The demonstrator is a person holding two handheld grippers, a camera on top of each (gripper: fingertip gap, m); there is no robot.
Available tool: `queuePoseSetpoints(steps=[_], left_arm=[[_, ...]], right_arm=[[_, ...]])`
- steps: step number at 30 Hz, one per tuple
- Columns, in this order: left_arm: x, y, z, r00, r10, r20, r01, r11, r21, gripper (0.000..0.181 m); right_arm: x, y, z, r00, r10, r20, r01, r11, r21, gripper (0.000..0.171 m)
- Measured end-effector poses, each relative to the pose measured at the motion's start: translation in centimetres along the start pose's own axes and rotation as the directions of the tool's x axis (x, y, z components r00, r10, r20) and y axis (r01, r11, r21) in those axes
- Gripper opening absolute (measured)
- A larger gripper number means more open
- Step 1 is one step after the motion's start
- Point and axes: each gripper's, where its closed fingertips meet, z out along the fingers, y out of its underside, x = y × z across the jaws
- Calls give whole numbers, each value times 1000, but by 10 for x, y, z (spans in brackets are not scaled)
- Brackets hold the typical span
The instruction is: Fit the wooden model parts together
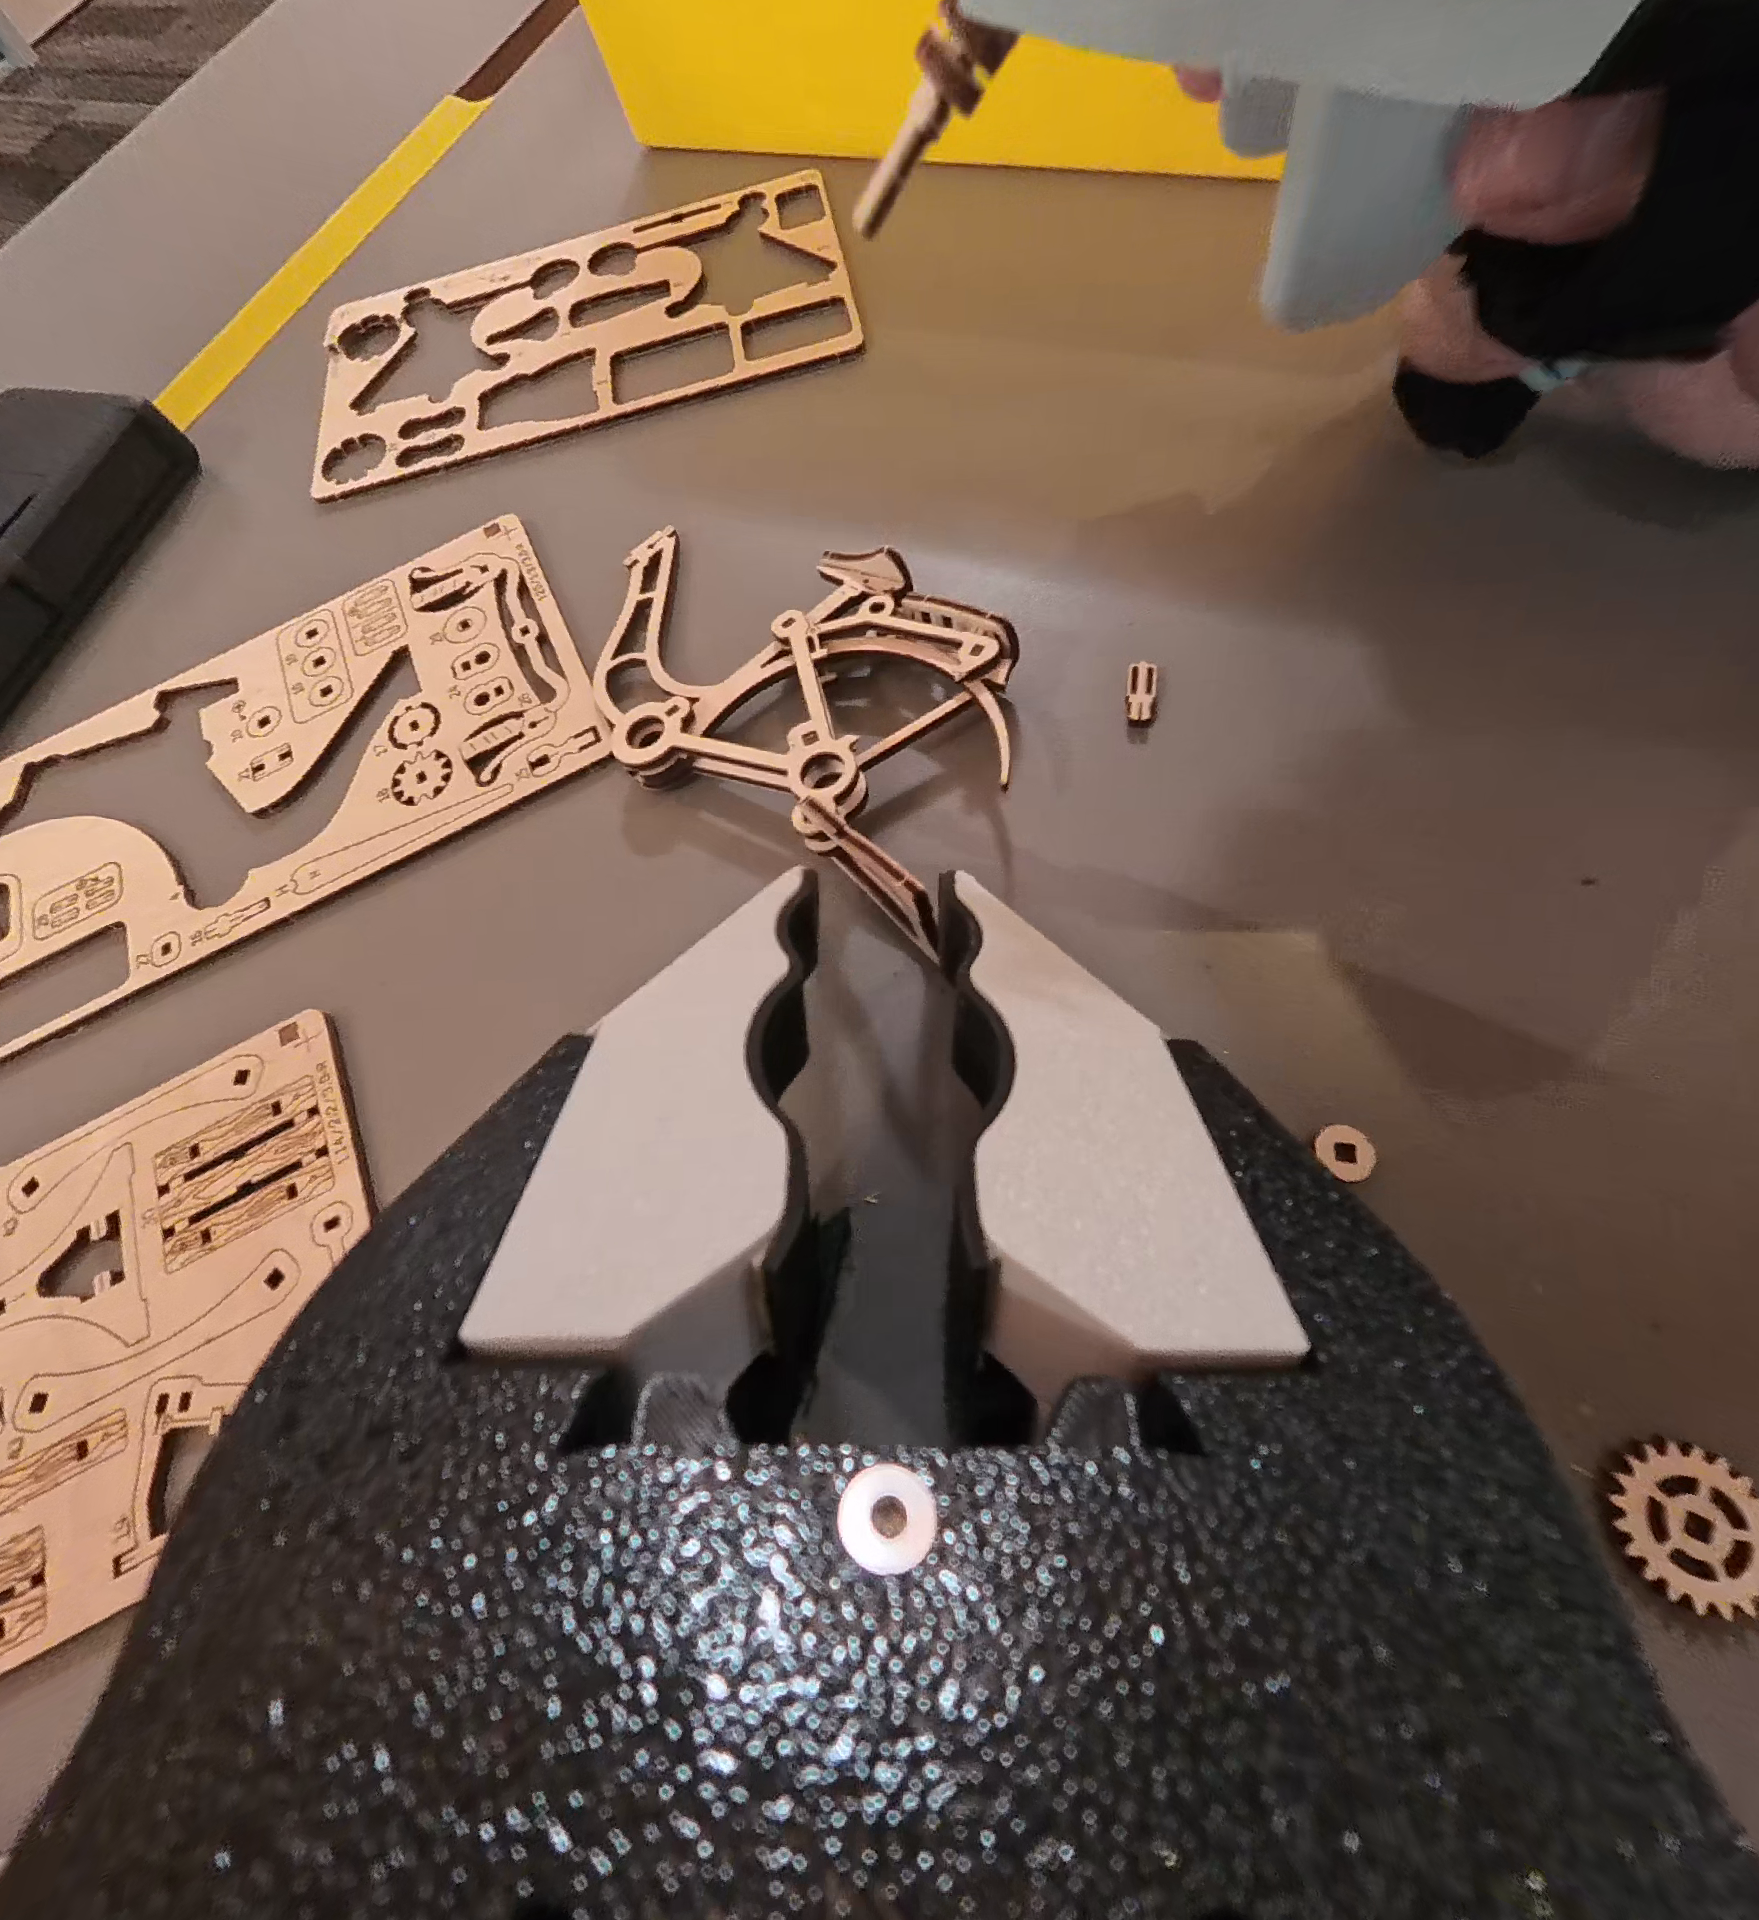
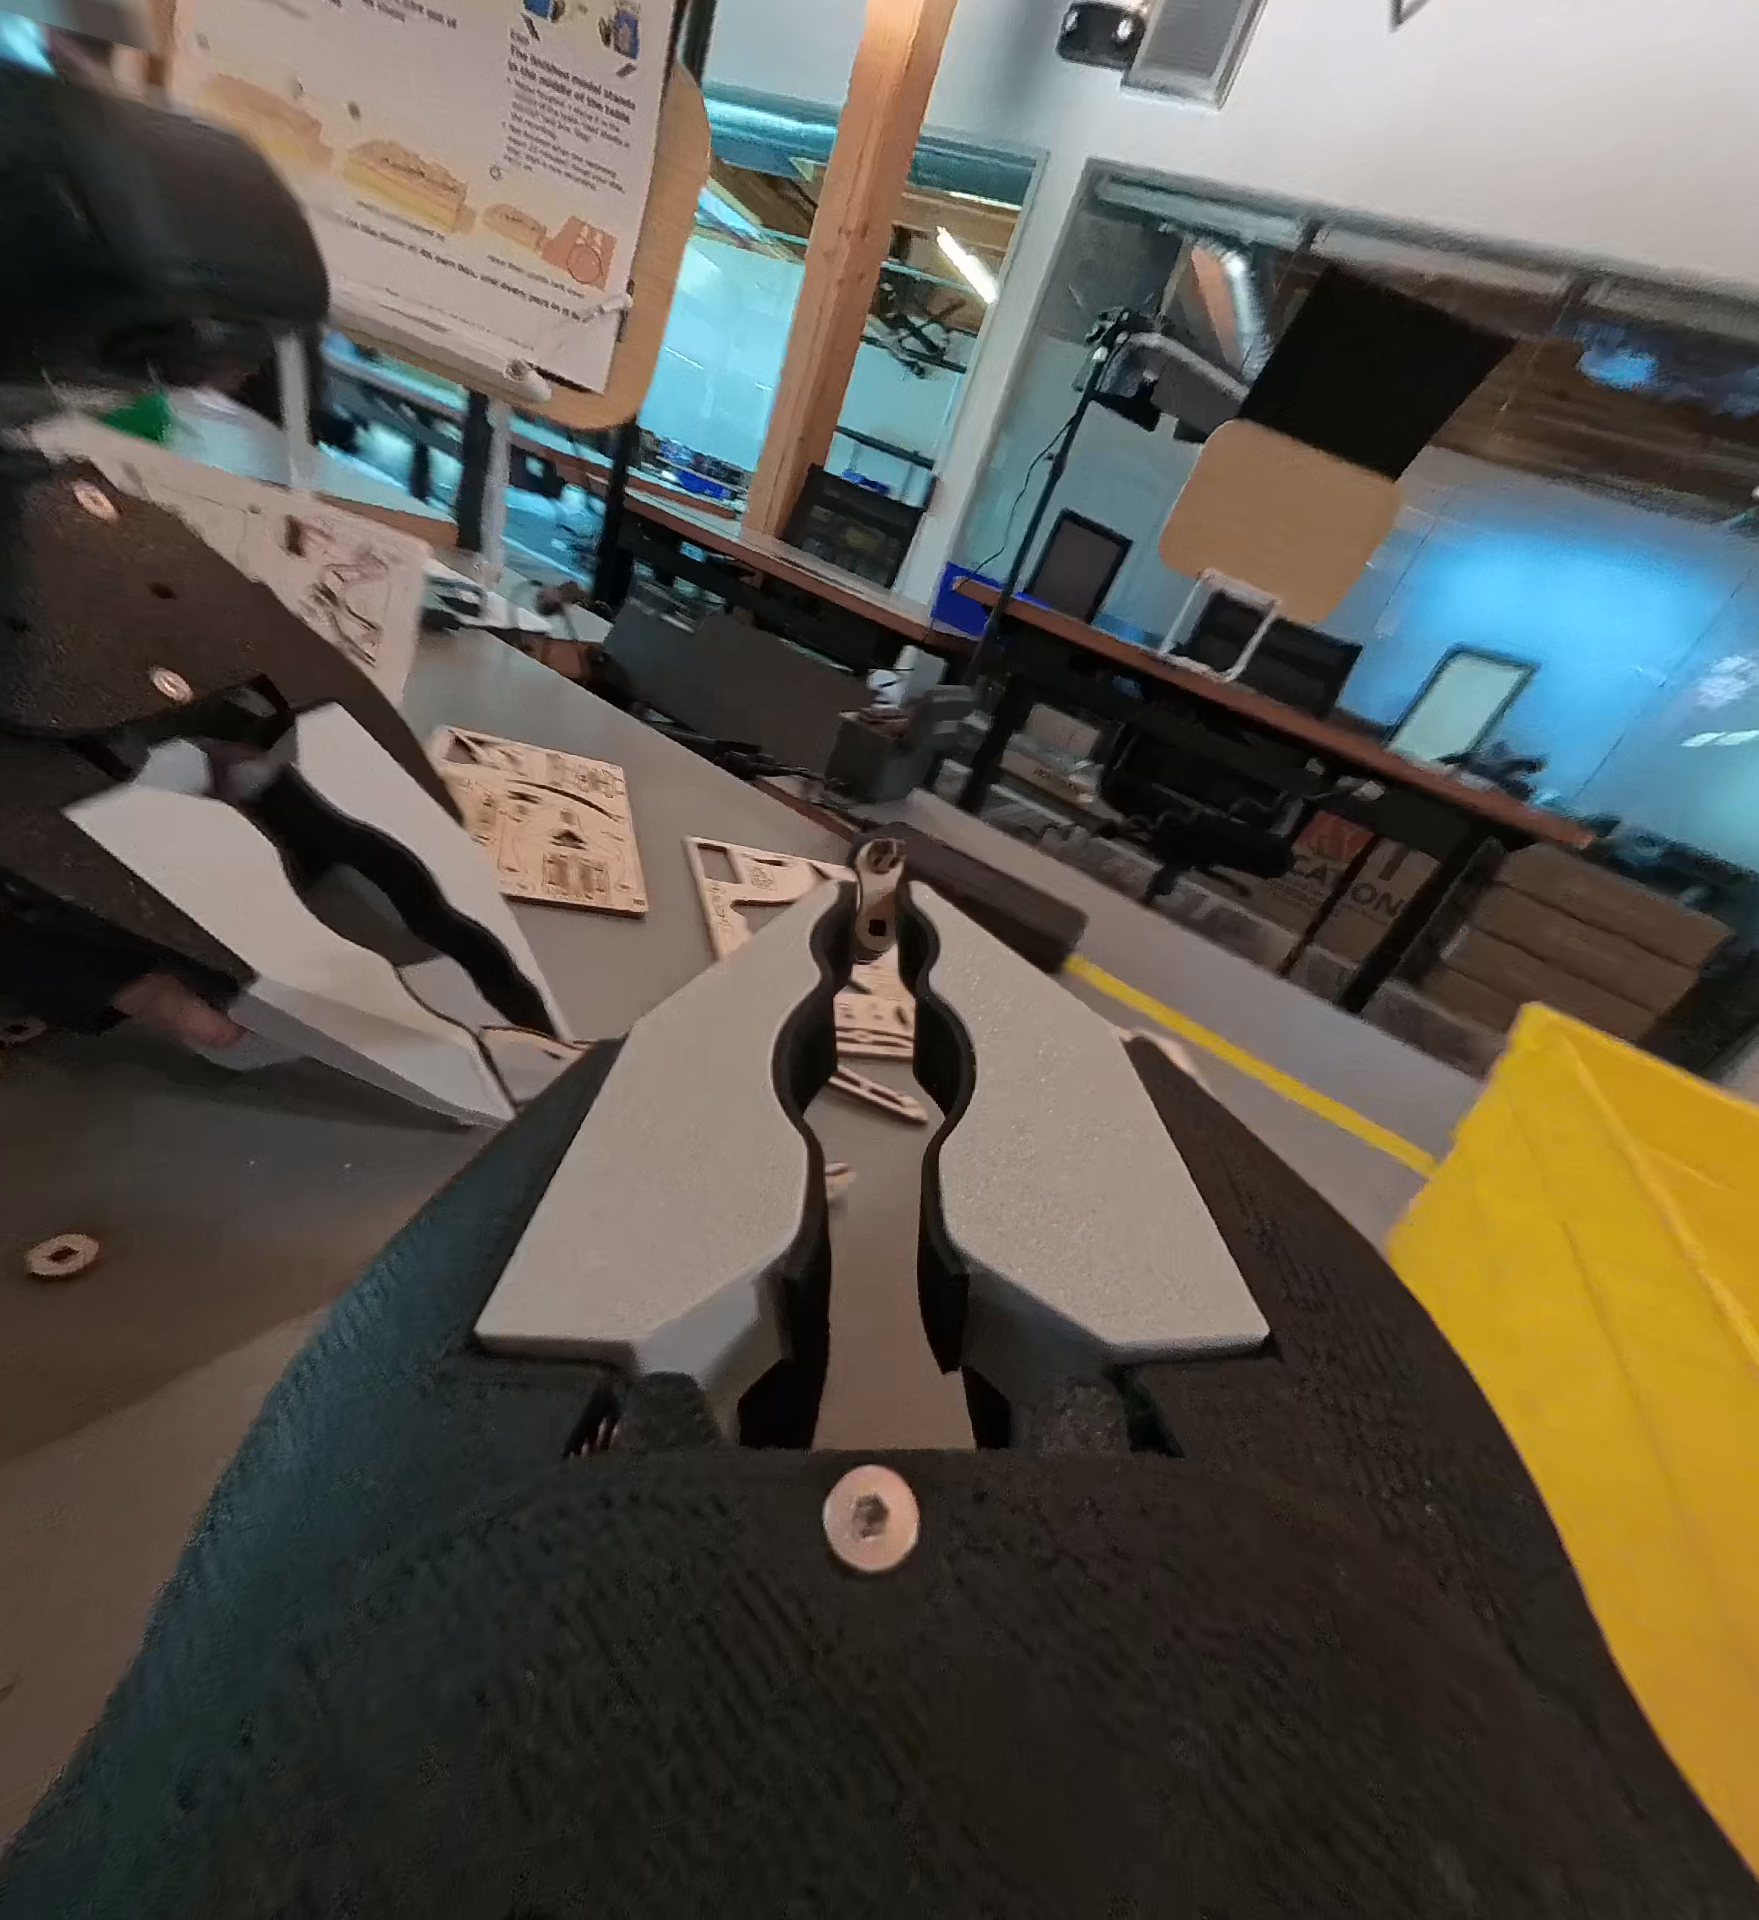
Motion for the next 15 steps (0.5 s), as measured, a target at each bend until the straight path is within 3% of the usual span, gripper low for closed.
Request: queuePoseSetpoints(steps=[3, 6, 15], left_arm=[[-1, 0, 0, 1000, -4, 9, 4, 1000, 0, 23], [0, -1, 0, 1000, 18, 14, -18, 1000, 5, 20], [6, -3, 3, 996, 89, 20, -89, 996, 8, 0]], right_arm=[[7, -1, -1, 984, 178, 29, -178, 984, 2, 5], [10, 6, 0, 965, 256, 55, -254, 966, -44, 5], [-17, 28, 30, 954, 213, 209, -161, 957, -242, 5]])
